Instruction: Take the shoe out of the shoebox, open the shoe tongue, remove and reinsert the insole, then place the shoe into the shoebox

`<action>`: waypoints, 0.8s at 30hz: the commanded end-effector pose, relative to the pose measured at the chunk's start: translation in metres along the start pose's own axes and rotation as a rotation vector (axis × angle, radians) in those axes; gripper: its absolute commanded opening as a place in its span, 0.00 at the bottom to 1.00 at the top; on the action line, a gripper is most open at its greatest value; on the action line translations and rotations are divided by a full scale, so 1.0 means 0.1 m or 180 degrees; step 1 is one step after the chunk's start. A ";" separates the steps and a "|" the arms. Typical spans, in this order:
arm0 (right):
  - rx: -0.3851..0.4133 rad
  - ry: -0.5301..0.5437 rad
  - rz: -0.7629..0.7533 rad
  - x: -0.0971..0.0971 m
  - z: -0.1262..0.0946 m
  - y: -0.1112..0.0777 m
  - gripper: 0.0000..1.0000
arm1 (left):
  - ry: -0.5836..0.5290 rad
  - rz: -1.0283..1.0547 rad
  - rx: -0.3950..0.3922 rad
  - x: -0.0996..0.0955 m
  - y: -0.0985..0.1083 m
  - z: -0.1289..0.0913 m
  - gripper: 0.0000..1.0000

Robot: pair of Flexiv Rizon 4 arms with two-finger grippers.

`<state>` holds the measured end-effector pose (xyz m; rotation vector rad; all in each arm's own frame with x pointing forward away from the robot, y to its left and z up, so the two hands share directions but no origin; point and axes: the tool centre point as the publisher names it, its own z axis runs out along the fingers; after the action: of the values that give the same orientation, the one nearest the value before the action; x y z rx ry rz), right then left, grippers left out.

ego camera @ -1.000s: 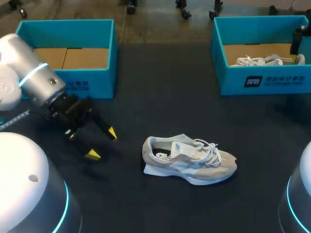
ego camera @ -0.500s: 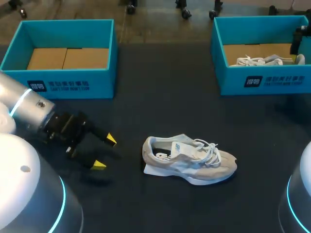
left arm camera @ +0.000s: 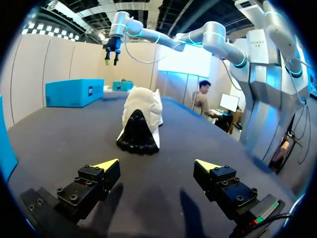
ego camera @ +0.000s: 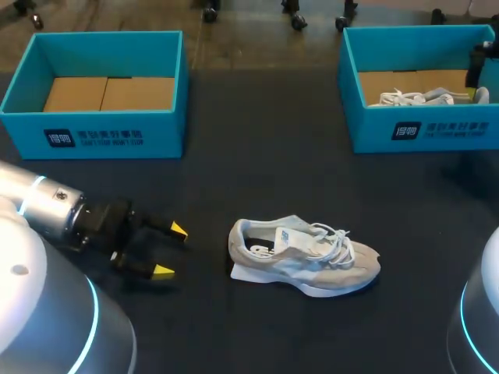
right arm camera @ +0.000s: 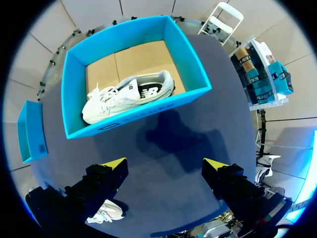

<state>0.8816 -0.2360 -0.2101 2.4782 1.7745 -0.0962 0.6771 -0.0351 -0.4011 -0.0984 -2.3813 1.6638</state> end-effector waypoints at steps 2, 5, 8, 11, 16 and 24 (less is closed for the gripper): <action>-0.0005 0.0001 0.0002 0.00 0.00 0.00 1.00 | 0.0038 0.0067 0.0103 -0.07 -0.02 0.10 1.00; -0.0005 0.0001 0.0002 0.00 0.00 0.00 1.00 | -0.0044 0.0004 0.0184 -0.10 -0.01 0.16 1.00; -0.0005 0.0001 0.0002 0.00 0.00 0.00 1.00 | 0.0036 -0.0141 0.0202 -0.13 -0.03 0.27 1.00; -0.0005 0.0001 0.0002 0.00 0.00 0.00 1.00 | 0.0018 -0.0254 -0.0013 -0.16 -0.14 0.34 1.00; -0.0005 0.0001 0.0002 0.00 0.00 0.00 1.00 | 0.0018 -0.0254 -0.0013 -0.16 -0.14 0.34 1.00; -0.0005 0.0001 0.0002 0.00 0.00 0.00 1.00 | 0.0051 -0.0322 0.0142 -0.22 -0.11 0.37 1.00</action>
<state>0.8816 -0.2358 -0.2102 2.4778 1.7748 -0.0964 0.6879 -0.0753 -0.3981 0.0093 -2.3290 1.6330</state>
